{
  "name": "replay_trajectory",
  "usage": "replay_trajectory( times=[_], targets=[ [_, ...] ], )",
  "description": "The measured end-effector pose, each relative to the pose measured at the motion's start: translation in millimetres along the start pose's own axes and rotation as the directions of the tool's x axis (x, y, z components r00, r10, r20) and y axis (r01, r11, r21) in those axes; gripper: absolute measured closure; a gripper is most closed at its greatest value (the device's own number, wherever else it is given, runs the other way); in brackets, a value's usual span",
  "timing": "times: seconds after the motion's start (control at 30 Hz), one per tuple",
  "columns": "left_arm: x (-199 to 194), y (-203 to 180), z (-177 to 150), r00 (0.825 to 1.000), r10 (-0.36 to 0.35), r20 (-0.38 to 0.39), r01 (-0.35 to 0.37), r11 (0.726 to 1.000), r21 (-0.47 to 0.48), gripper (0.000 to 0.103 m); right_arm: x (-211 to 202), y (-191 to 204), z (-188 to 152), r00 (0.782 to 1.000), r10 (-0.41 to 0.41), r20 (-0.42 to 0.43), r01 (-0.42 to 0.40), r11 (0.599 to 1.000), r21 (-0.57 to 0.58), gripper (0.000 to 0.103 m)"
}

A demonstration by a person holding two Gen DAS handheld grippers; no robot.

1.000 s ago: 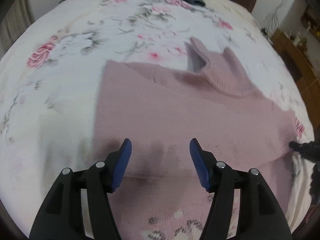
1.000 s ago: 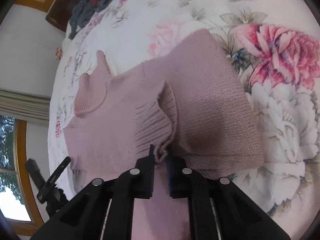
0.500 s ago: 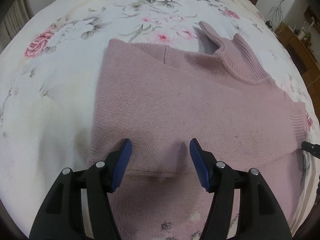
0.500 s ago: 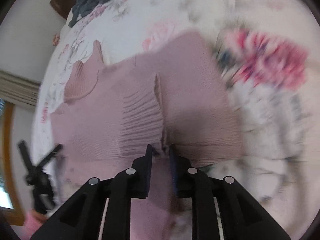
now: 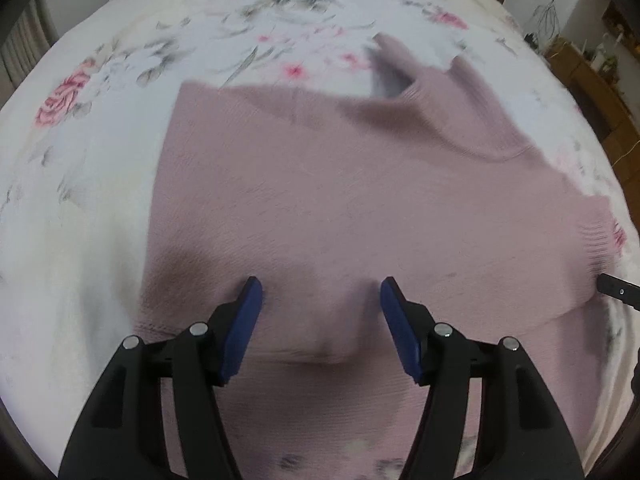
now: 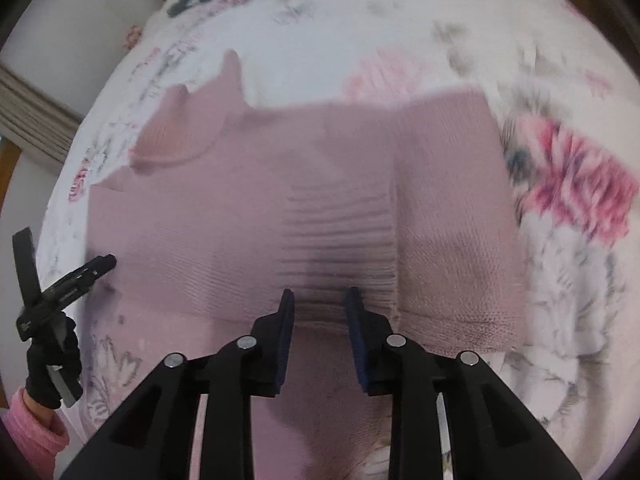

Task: Fold small clothes

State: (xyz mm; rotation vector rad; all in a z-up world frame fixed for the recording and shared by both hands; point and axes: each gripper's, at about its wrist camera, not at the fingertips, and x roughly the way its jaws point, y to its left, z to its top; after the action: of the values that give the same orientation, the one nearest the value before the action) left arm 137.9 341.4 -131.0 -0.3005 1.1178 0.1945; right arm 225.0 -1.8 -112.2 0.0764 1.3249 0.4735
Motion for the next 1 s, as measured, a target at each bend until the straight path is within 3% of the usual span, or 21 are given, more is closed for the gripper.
replay_trajectory(
  times=[0.17,0.27,0.33,0.43,0.6,0.77,0.87,0.93,0.97,1.0],
  targets=[
    [-4.0,0.4,3.1,1.000,-0.008,0.001,0.008,1.000,0.002,0.042,-1.6,-7.3,5.1,0.998,0.044,-0.034,-0.043,0.999,0.027,0.076],
    [-14.2,-1.5,20.8,0.999,-0.034,0.038,0.034,0.999,-0.007,0.041,-16.5,8.3,20.4,0.998,0.058,0.004,-0.058,0.998,-0.031,0.070],
    [-16.3,-5.1,43.6,0.997,-0.037,0.062,0.037,0.999,-0.001,0.037,-20.4,21.6,43.6,0.997,0.073,0.027,-0.071,0.995,-0.065,0.062],
    [-12.3,-10.8,84.0,0.994,-0.072,0.085,0.074,0.997,-0.021,0.035,-10.8,38.5,89.8,0.989,0.145,0.041,-0.143,0.989,-0.043,0.061],
    [16.8,-27.4,148.4,0.989,-0.119,0.090,0.120,0.993,-0.011,0.032,24.5,67.2,160.4,0.984,0.172,0.045,-0.171,0.985,-0.033,0.057],
    [59.2,-37.3,186.0,0.987,-0.157,0.029,0.158,0.987,-0.039,0.031,74.0,99.2,209.7,0.987,0.162,0.023,-0.160,0.986,-0.049,0.052],
    [79.2,-40.4,195.4,0.985,-0.174,0.007,0.174,0.983,-0.065,0.041,96.5,102.7,223.5,0.990,0.144,0.001,-0.144,0.989,-0.043,0.052],
    [88.3,-44.2,198.4,0.978,-0.209,0.009,0.209,0.975,-0.082,0.056,109.7,100.5,228.8,0.990,0.138,-0.007,-0.138,0.990,-0.021,0.055],
    [91.7,-46.9,198.5,0.970,-0.243,0.011,0.243,0.966,-0.090,0.062,112.5,99.0,229.6,0.990,0.143,-0.008,-0.143,0.990,-0.018,0.060],
    [93.7,-48.5,198.8,0.965,-0.262,0.010,0.261,0.961,-0.093,0.076,114.9,98.0,229.2,0.989,0.145,-0.011,-0.145,0.989,-0.020,0.079]
  ],
)
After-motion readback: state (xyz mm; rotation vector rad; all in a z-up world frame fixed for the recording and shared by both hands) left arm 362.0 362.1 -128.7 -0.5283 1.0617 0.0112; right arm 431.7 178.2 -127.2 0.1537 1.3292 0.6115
